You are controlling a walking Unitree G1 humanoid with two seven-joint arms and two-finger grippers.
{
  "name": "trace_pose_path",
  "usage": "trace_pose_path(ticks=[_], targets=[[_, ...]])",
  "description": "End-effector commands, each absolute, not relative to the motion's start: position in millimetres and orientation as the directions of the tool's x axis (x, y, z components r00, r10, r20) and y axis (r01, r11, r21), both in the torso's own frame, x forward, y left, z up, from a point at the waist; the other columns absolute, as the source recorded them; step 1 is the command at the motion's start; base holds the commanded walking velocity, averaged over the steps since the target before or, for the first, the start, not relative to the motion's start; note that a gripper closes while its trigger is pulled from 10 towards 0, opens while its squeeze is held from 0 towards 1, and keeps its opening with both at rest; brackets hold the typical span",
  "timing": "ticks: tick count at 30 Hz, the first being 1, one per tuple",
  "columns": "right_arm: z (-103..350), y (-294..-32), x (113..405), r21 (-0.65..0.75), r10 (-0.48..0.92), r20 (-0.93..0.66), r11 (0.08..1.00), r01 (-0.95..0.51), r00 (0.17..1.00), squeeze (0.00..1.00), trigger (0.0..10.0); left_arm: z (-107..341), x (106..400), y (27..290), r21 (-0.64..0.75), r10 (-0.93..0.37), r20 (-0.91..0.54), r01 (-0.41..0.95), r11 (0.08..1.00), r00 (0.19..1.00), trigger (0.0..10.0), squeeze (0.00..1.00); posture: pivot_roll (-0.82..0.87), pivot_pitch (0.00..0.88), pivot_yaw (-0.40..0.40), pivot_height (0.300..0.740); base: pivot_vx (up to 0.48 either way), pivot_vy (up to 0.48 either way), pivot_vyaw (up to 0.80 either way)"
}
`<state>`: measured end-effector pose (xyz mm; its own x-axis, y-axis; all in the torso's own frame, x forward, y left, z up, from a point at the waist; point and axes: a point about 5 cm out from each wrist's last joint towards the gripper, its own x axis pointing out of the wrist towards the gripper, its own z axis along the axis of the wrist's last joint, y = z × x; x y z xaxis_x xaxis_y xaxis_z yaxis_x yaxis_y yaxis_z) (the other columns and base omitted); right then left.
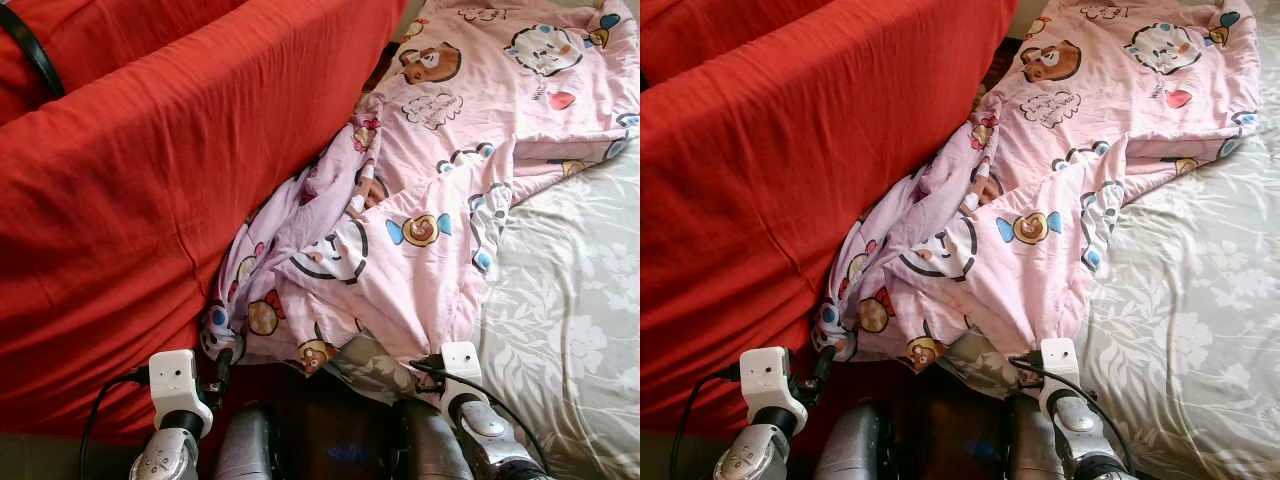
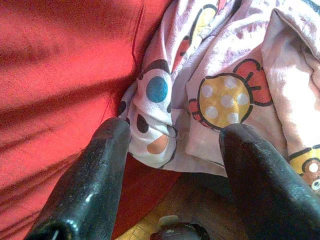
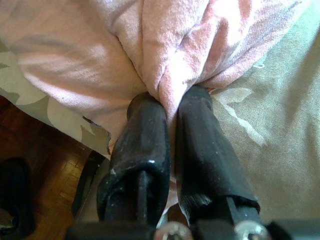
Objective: Clean up the room
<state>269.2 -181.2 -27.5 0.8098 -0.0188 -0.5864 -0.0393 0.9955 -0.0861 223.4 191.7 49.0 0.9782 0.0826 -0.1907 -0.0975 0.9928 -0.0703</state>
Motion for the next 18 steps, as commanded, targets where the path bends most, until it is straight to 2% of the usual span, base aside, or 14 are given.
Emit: trace_pose_path(ticks=[1,6,7,8,9,18], targets=[[-34,-177,262,-0.075,-0.007,-0.618,0.996,-0.05,0.786,0.0,0.0,40,216,195,-0.045,0.102,-0.234,-0.115,0.992,0.967,10.0,0.0,0.04,0.246,0.047,0.632,0.0,0.0,0.0],[-35,-177,262,-0.074,-0.007,-0.619,0.996,-0.05,0.785,0.0,0.0,39,217,195,-0.045,0.102,-0.233,-0.116,0.992,0.967,10.0,0.0,0.04,0.243,0.046,0.632,0.0,0.0,0.0],[-30,-192,260,-0.018,-0.044,-0.542,0.999,0.041,0.84,0.0,10.0,13,224,197,-0.04,0.121,-0.311,-0.141,0.989,0.943,10.0,0.0,-0.11,0.0,0.015,0.632,0.0,0.0,0.0],[-21,-215,255,0.046,-0.123,-0.426,0.987,0.157,0.896,0.0,10.0,-17,227,198,-0.028,0.14,-0.418,-0.167,0.986,0.897,10.0,0.0,-0.12,0.0,0.015,0.632,0.0,0.0,0.0],[-19,-220,254,0.053,-0.142,-0.404,0.982,0.179,0.904,0.0,10.0,-23,227,198,-0.024,0.144,-0.442,-0.172,0.985,0.885,10.0,0.0,-0.12,0.0,0.015,0.632,0.0,0.0,0.0],[-24,-215,251,0.052,-0.133,-0.427,0.984,0.171,0.894,0.0,10.0,-31,226,197,-0.021,0.145,-0.458,-0.174,0.985,0.877,10.0,0.0,-0.11,0.0,0.01,0.632,0.0,0.0,0.0]])
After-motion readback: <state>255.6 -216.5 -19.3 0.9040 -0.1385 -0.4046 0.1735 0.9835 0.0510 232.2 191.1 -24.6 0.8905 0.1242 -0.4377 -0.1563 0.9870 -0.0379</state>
